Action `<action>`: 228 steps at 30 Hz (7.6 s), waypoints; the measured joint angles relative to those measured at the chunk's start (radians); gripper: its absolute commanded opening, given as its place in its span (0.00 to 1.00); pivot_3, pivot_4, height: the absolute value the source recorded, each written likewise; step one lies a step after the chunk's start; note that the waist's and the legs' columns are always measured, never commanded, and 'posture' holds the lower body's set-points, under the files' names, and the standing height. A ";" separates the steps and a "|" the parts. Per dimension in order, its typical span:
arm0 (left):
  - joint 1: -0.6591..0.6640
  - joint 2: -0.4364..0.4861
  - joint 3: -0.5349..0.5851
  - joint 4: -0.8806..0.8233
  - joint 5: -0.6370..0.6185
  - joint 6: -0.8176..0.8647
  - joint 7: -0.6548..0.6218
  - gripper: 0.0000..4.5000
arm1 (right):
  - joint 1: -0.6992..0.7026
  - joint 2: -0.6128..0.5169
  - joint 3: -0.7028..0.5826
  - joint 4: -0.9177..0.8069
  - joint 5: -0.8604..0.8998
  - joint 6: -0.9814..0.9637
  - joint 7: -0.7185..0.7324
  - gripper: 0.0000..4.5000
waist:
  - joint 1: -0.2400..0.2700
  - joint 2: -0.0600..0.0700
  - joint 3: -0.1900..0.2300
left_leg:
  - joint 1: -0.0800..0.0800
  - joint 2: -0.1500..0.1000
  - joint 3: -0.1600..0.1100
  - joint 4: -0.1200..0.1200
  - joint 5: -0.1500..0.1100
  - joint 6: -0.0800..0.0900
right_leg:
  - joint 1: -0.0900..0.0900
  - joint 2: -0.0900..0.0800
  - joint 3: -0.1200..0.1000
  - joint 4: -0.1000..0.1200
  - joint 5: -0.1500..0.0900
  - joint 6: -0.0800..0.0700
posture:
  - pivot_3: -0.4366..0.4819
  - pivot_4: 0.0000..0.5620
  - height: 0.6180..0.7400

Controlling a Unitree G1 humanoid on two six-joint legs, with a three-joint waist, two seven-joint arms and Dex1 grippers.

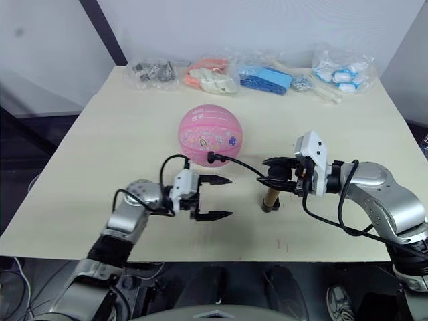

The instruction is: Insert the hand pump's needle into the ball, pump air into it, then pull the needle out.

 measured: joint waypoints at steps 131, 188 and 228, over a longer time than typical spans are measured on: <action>-0.235 0.178 0.309 0.177 -0.225 0.191 -0.002 1.00 | 0.251 0.174 0.097 -0.049 -0.217 -0.583 -0.210 0.99 | -0.008 0.003 0.016 | -0.015 -0.002 0.016 0.018 0.000 -0.001 | -0.026 0.004 0.014 0.030 0.002 -0.001 | 0.48 0.27 0.99; -0.663 -0.093 0.188 0.758 0.107 0.097 0.314 1.00 | -0.233 0.346 0.454 0.185 -0.834 -0.270 -0.401 0.99 | -0.005 -0.002 -0.001 | -0.002 -0.004 0.016 0.019 0.000 0.000 | -0.012 0.003 0.011 0.029 0.001 0.000 | 0.48 0.27 0.99; -0.607 -0.111 0.186 0.668 0.107 0.118 0.376 1.00 | -0.243 0.431 0.470 0.346 -1.091 -0.456 -0.436 0.03 | -0.004 -0.002 -0.005 | -0.002 -0.005 0.011 0.018 0.000 -0.001 | -0.012 0.003 0.011 0.028 0.001 0.000 | 0.48 0.27 0.99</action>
